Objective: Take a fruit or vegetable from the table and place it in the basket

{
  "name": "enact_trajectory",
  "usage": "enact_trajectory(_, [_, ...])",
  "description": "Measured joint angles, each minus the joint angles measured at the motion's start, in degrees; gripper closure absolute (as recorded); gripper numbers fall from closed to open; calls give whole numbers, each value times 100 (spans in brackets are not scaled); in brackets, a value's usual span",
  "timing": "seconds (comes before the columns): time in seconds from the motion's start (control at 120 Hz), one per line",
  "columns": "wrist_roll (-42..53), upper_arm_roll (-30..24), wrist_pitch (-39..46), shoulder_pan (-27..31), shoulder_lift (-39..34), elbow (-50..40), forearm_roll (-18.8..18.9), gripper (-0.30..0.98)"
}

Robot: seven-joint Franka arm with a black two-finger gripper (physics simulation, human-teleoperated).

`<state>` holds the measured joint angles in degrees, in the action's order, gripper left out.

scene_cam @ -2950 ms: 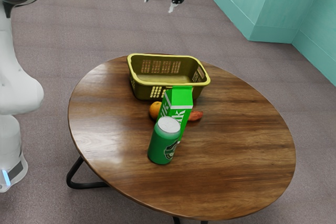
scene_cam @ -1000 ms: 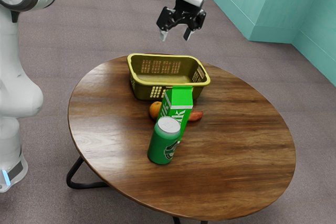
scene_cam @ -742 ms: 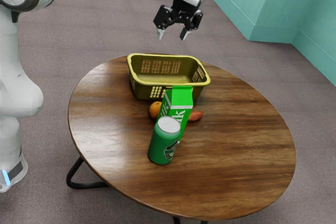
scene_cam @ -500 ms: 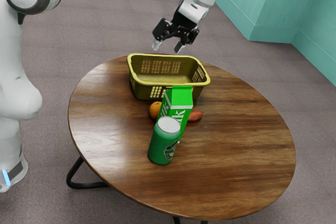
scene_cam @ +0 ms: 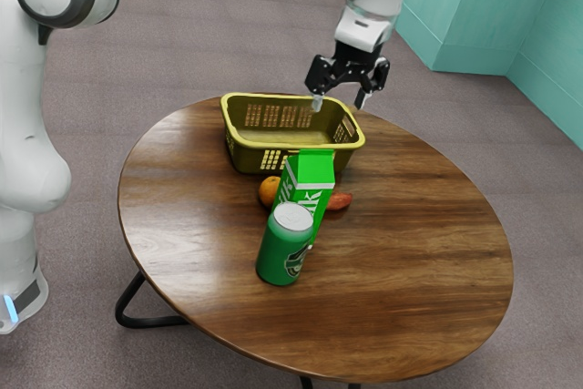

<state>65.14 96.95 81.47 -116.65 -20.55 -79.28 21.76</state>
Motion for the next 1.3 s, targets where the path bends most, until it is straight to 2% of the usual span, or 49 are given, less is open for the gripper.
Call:
enact_trajectory(0.15, [234, 10, 249, 27, -202, -2, 157, 0])
enact_trajectory(0.3, [426, 268, 333, -77, -272, -26, 264, 0])
enact_trajectory(0.5, [619, 291, 398, -158, -613, -36, 294, 0])
enact_trajectory(0.733, [729, 97, 343, -145, -570, -276, 282, 0])
enact_trajectory(1.3, [817, 154, 317, 83, -575, -631, 340, 0])
